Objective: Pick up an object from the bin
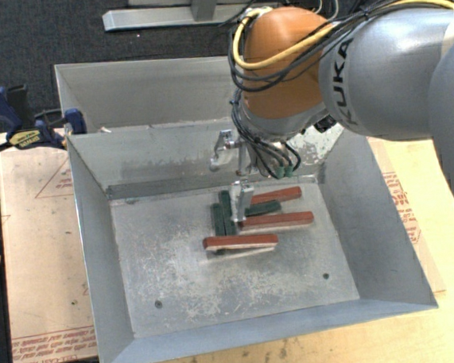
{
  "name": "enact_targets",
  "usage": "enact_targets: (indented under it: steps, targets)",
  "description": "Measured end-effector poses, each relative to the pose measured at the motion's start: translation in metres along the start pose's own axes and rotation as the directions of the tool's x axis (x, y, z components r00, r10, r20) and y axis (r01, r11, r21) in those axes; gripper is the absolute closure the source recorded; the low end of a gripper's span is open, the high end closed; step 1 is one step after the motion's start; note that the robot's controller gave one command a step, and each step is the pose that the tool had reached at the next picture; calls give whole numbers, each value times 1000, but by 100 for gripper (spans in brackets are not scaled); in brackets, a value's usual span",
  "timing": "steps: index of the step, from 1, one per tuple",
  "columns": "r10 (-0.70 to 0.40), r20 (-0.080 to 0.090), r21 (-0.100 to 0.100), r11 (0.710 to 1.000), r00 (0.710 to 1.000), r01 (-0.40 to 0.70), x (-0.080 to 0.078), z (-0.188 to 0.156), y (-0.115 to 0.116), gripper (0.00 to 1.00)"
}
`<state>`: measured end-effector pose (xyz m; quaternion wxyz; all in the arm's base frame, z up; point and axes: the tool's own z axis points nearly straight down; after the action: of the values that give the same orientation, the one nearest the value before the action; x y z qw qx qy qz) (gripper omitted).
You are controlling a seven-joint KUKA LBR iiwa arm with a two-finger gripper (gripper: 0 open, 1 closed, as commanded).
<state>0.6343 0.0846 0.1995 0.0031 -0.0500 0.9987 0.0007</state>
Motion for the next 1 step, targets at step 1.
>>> enact_targets:
  steps: [1]
  targets:
    - [-38,1,0,999,999,38,1,64,-13,0]
